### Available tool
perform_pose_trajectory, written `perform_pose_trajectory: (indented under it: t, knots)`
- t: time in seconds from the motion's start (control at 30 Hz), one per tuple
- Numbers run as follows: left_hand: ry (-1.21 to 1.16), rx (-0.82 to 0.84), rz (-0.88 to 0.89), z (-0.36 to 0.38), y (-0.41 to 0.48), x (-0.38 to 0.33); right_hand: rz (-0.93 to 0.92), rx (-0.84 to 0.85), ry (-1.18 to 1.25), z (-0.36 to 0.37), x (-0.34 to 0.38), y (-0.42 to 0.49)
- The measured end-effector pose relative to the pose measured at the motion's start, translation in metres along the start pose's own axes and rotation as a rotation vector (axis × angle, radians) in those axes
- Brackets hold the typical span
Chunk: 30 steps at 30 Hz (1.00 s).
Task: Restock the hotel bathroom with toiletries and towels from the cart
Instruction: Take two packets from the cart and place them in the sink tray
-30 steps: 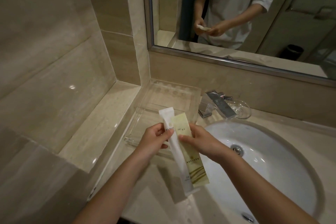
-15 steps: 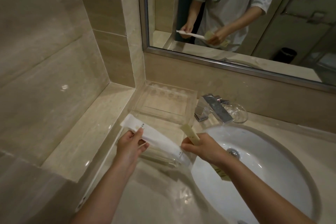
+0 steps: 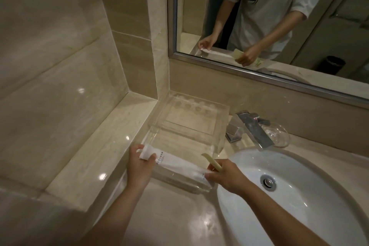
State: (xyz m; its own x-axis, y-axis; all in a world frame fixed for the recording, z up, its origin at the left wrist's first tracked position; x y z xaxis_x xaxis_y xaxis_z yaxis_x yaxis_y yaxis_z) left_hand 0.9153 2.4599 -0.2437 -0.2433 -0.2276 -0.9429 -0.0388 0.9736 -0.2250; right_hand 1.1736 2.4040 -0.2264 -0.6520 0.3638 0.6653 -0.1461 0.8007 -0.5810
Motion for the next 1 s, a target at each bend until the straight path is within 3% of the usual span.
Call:
perform_pose_trajectory:
  t: [0.17,0.5,0.7,0.8,0.9,1.0]
  knots:
    - [0.199,0.092,0.020,0.010,0.017,0.007,0.034,-0.025,-0.141,0.008,-0.001,0.027]
    - [0.728,0.078,-0.039,0.018,0.025,0.029,0.075,0.012,-0.486,0.018,0.002,0.049]
    - [0.978,0.093,0.031,0.026,0.020,0.028,-0.032,0.033,-0.347,0.013,0.006,0.046]
    - [0.876,0.192,0.072,0.033,0.015,0.017,-0.084,-0.018,-0.235,-0.002,0.009,0.033]
    - [0.557,0.463,0.136,0.052,-0.003,-0.010,-0.097,0.009,-0.033,-0.013,0.010,0.015]
    - [0.408,0.658,0.199,0.071,-0.028,-0.049,-0.140,0.097,0.141,-0.025,0.021,-0.010]
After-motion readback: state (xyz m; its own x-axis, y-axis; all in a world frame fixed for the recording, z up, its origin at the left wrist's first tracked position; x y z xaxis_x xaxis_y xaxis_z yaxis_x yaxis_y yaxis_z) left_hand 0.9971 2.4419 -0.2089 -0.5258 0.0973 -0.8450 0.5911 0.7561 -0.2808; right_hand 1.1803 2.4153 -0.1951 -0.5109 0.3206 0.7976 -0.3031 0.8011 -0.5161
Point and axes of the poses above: each hand's wrist, its own y-axis towards the middle knuckle, its own z-axis out of the palm, x = y × z, the point moved 7 cm from there along y, towards the middle knuckle, and after that the axes turned 15 degrees about x, right-handed, at the moved point
